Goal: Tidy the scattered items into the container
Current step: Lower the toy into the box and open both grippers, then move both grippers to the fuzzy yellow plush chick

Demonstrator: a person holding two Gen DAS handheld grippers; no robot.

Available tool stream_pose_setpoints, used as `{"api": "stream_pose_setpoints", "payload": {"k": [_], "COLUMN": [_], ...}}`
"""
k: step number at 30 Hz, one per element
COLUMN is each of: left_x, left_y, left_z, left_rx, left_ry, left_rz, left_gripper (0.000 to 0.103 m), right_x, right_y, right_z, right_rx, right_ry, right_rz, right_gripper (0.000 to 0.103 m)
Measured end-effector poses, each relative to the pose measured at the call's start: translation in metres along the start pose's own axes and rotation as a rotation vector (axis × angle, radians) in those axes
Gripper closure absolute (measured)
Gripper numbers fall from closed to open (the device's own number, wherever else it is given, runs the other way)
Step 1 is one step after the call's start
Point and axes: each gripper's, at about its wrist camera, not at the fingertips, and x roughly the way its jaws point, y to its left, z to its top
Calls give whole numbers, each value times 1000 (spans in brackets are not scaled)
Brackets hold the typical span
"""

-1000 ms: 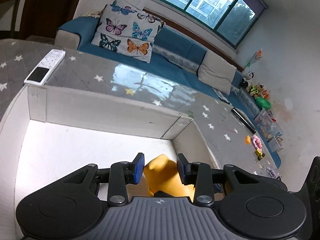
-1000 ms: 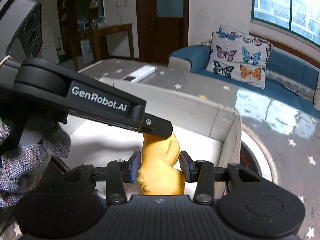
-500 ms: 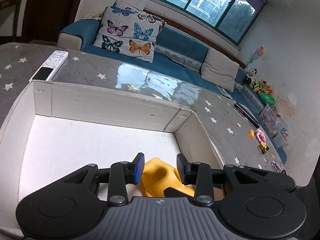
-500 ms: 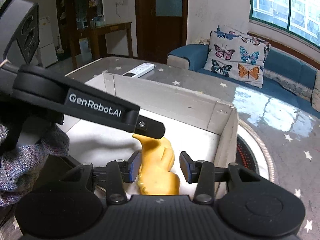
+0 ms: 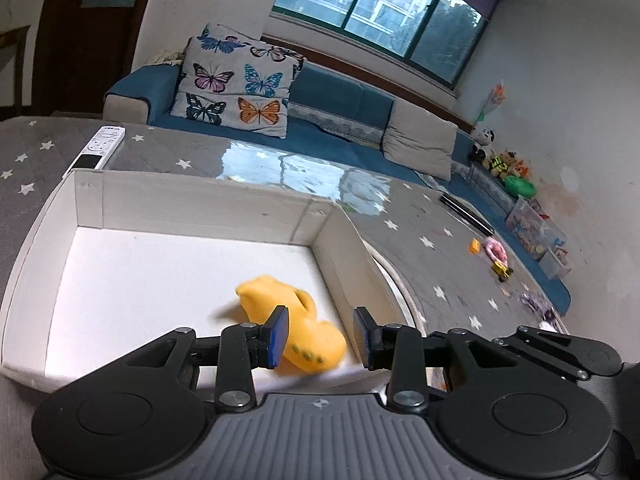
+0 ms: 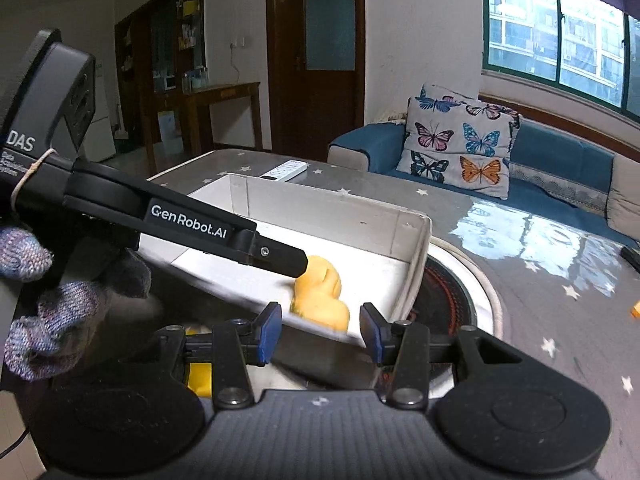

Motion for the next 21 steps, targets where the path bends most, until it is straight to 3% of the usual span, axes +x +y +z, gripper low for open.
{"api": "stream_pose_setpoints", "payload": {"k": [13,21], "left_x": [-28,-26], "left_y": [-26,-35], "left_z": [-43,-74], "left_rx": [34,43], "left_ry": [8,79], "left_rz": [-48,-69], "left_gripper": [65,65], "right_x": [-36,-43], "right_y": [16,22], "right_z": [-49,-71], "right_rx": [4,6], "right_ry": [40,77], "right_rz": [-9,-3], "right_gripper": [51,50]}}
